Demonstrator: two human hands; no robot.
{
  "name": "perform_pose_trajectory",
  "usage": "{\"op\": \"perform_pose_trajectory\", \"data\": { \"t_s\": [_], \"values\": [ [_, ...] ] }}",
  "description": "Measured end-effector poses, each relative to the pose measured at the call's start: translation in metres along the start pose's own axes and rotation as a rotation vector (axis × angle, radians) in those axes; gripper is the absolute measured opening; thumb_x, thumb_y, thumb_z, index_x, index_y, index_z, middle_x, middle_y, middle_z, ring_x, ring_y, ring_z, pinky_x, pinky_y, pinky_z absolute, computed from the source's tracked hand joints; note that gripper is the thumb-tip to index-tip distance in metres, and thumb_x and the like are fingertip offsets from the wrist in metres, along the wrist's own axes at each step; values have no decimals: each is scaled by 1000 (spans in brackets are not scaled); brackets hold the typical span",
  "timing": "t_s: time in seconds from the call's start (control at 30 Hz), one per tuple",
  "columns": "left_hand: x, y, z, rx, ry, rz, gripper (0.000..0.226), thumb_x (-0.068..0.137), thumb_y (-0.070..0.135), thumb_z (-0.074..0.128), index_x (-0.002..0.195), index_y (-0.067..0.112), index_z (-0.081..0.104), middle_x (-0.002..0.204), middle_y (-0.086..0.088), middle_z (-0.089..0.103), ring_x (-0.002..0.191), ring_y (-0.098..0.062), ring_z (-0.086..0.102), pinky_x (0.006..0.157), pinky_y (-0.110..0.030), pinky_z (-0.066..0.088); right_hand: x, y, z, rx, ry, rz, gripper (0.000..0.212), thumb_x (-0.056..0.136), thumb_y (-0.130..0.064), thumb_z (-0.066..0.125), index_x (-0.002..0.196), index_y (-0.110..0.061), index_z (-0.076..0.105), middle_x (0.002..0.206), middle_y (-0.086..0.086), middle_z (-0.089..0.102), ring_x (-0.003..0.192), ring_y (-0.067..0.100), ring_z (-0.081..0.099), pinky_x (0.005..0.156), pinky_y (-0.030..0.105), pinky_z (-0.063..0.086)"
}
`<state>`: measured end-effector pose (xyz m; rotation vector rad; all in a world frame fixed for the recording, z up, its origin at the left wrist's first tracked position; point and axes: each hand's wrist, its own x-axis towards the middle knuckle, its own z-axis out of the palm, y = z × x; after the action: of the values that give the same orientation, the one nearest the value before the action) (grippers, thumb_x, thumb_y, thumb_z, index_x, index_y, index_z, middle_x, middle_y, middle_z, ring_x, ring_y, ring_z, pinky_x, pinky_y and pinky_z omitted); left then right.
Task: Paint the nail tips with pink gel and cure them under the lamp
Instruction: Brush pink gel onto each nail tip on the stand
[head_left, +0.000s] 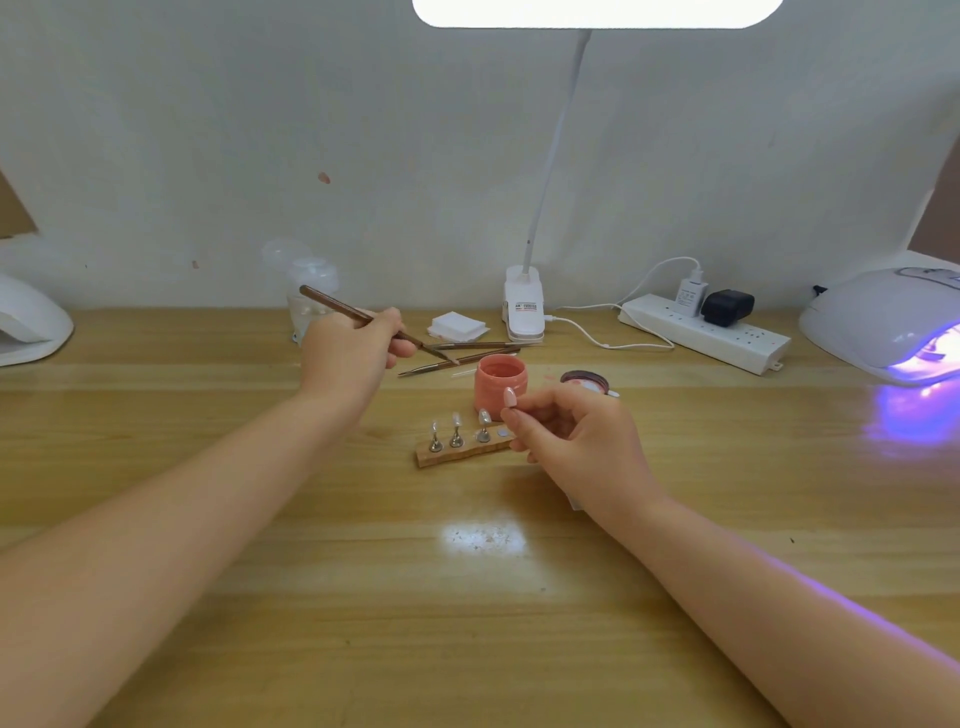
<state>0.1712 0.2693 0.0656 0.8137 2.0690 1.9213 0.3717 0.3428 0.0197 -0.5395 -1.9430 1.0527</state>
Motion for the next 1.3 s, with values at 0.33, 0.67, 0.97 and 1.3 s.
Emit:
{"op": "perform_pose_trajectory", "data": {
  "t_s": [0.33, 0.67, 0.97, 1.3],
  "values": [
    [-84, 6, -21, -75, -245, 391, 2, 80, 25, 66, 80, 24, 66, 78, -2, 71, 66, -14, 66, 62, -28, 57, 1, 3, 1, -18, 26, 9, 3, 82, -17, 75, 83, -19, 73, 69, 0, 71, 66, 16, 70, 63, 36, 59],
    [-109, -8, -20, 128, -324, 626, 20, 85, 15, 61, 96, 31, 66, 89, 15, 71, 81, -1, 67, 70, -9, 48, 1, 2, 0, -42, 15, -8, 5, 82, -14, 74, 87, -12, 74, 71, -2, 71, 64, 11, 68, 63, 31, 57],
    [-110, -8, -22, 81, -314, 640, 13, 87, 29, 57, 96, 30, 66, 91, 14, 71, 85, -6, 68, 74, -16, 51, 1, 1, 1, -32, 22, 2, 3, 83, -15, 74, 85, -13, 73, 73, -1, 72, 65, 11, 70, 64, 34, 59],
    [-110, -9, -22, 152, -313, 644, 14, 88, 28, 58, 98, 27, 68, 84, 12, 69, 80, -11, 63, 70, -19, 48, 0, 0, 0, -43, 31, -2, 3, 83, -11, 73, 86, -11, 73, 73, -1, 71, 66, 12, 69, 65, 35, 58]
  ]
}}
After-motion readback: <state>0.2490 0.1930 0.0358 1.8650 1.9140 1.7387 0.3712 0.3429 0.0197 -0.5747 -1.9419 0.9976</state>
